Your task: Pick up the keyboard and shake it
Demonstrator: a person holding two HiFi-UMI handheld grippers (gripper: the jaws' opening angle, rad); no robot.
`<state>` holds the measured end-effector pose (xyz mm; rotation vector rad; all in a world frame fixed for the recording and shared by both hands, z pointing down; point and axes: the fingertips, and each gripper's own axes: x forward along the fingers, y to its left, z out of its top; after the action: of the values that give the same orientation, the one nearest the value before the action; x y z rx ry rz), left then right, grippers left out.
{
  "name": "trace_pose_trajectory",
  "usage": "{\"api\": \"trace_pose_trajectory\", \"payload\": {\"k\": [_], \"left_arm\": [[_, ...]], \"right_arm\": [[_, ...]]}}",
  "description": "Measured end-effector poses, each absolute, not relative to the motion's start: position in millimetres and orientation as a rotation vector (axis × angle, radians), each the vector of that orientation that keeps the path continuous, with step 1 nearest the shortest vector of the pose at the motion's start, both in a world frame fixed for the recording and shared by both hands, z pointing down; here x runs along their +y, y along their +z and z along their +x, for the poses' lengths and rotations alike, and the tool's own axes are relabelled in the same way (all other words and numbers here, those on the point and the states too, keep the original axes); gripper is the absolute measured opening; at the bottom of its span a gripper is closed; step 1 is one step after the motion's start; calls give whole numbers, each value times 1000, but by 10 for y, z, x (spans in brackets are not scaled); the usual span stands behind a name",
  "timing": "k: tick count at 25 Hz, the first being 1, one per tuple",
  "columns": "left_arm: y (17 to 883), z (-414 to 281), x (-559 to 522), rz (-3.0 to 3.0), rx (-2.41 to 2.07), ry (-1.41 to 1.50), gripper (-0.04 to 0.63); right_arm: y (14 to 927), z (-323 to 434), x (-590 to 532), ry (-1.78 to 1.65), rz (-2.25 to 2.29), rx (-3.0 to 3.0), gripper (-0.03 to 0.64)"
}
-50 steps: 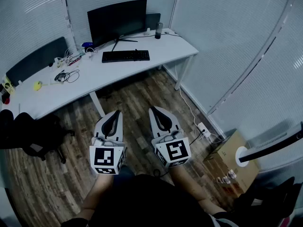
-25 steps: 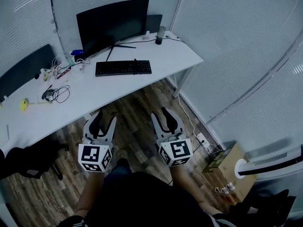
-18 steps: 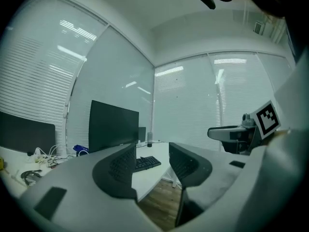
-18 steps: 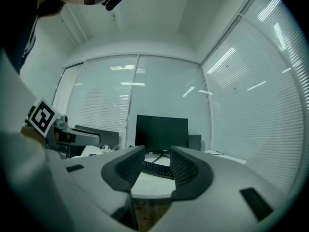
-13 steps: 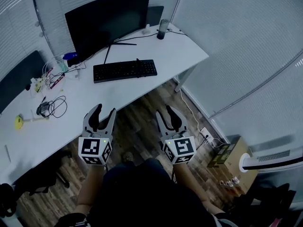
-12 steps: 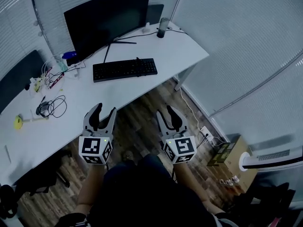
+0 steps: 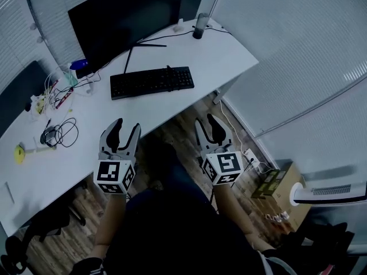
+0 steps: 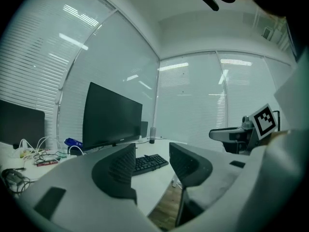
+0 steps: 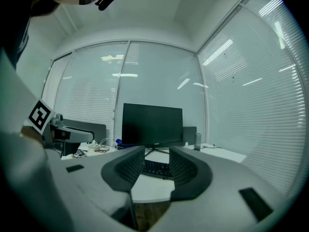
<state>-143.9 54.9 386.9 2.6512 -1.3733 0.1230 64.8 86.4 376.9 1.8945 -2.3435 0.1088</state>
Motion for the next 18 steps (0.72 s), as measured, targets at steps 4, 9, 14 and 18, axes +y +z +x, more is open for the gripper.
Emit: {"api": "trace_pose_trajectory", "payload": {"k": [4, 9, 14, 18], "left_arm": [[3761, -1506, 73, 2643, -1449, 111, 196], [3825, -1661, -539, 2587, -1532, 160, 196], [4091, -1725, -1168, 2477, -1596, 233, 196], [4376, -1695, -1588, 2401, -1608, 316, 204]], "right_arm": [[3668, 640, 217, 53, 1849, -2395, 155], [3773, 698, -602, 96, 1809, -2421, 155], [4109, 839, -1296, 151, 1714, -2397, 155], [4420, 1046, -1745, 217, 1644, -2367, 156]]}}
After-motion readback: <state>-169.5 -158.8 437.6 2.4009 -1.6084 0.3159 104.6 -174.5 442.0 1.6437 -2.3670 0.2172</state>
